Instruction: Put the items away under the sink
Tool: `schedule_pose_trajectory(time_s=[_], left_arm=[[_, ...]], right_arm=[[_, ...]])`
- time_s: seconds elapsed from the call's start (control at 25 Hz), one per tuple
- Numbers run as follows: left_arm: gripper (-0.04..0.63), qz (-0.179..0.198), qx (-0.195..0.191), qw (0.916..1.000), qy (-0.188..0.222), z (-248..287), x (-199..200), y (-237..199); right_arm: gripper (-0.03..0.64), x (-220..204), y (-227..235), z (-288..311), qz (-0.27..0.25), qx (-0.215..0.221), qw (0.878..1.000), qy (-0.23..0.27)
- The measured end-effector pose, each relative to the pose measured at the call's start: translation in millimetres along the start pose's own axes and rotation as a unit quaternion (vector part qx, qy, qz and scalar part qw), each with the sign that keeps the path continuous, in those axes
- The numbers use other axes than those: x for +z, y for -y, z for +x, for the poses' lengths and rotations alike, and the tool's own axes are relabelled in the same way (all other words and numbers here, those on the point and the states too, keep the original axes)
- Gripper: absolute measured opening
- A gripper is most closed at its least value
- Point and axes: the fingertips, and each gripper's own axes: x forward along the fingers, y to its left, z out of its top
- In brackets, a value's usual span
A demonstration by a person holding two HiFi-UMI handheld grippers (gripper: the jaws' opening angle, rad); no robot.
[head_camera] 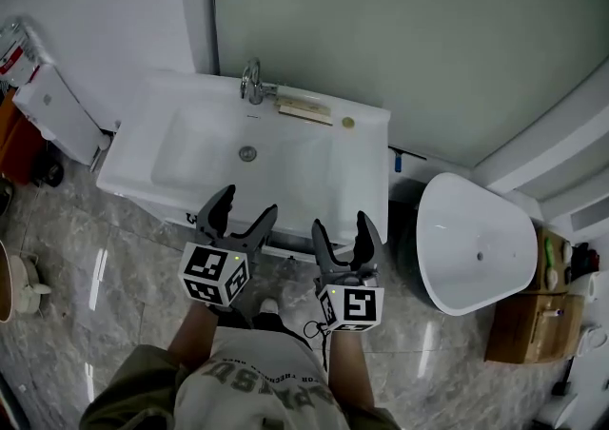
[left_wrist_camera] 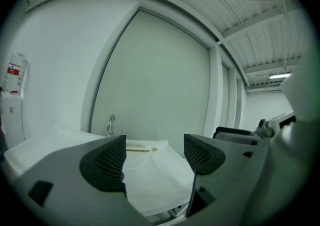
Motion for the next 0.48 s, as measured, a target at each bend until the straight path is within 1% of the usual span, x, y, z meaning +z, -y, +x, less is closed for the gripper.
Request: schedule_pose_trajectory(time_s=[0.28, 0.48], left_arm=[[0.345, 0.002, 0.022, 0.9995, -0.022, 25, -9, -13], [0.345, -0.002, 0.021, 0.9991, -0.036, 48, -16, -33]], right_arm=[[0.327, -21, 30, 25, 0.017, 0.003, 1.000, -0.018], [0.327, -35, 39, 51, 0.017, -0.002, 0.999, -0.032]])
